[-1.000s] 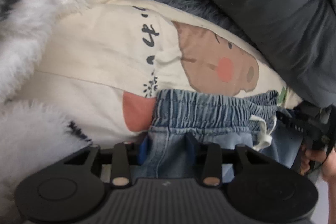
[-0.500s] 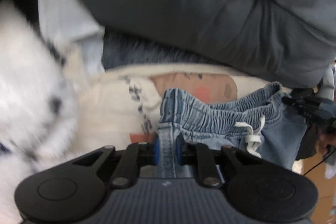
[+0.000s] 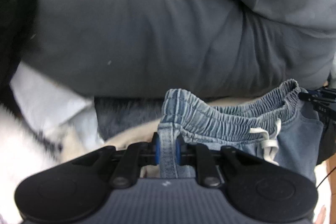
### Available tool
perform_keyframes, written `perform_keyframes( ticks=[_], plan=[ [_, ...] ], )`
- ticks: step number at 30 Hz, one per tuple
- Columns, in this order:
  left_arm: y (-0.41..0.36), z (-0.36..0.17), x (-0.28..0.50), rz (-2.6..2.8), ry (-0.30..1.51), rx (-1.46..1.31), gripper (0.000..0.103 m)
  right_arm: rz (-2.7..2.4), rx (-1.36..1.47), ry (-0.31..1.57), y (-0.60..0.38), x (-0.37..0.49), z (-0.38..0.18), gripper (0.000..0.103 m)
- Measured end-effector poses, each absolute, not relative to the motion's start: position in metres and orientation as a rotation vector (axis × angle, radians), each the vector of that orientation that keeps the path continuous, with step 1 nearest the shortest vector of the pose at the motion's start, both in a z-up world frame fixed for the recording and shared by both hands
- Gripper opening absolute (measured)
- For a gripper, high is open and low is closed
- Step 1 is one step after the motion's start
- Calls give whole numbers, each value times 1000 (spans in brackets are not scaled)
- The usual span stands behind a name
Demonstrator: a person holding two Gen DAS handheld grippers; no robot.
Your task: Fold clothes
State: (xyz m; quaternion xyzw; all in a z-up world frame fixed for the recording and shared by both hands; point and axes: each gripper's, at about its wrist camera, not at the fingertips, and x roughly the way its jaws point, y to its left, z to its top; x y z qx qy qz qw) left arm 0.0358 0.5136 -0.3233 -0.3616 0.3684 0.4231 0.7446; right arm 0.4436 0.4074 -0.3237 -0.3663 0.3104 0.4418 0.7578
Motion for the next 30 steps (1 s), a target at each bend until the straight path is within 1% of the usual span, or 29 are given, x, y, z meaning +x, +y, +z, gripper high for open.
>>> perform_keyframes(
  ticks=[4, 9, 11, 14, 17, 19, 22, 26, 30],
  plan=[
    [528, -341, 47, 937, 845, -798, 15, 899, -804, 692, 417, 449, -338, 8],
    [539, -378, 57, 946, 919, -799, 15, 840, -825, 730, 431, 458, -364, 8],
    [543, -386, 53, 954, 917, -833, 15, 825, -835, 736, 438, 460, -374, 8],
    [543, -379, 50, 954, 905, -835, 15, 792, -819, 736, 446, 464, -377, 8],
    [539, -370, 48, 951, 890, -823, 15, 761, -745, 693, 445, 469, -366, 7],
    [540, -366, 44, 955, 873, -840, 14, 768, -764, 661, 447, 465, -365, 7],
    [541, -370, 44, 954, 873, -849, 15, 767, -750, 661, 448, 469, -365, 7],
    [543, -401, 50, 953, 938, -857, 16, 769, -775, 716, 452, 478, -392, 6],
    [544, -403, 56, 952, 965, -833, 17, 772, -758, 759, 451, 483, -415, 7]
  ],
)
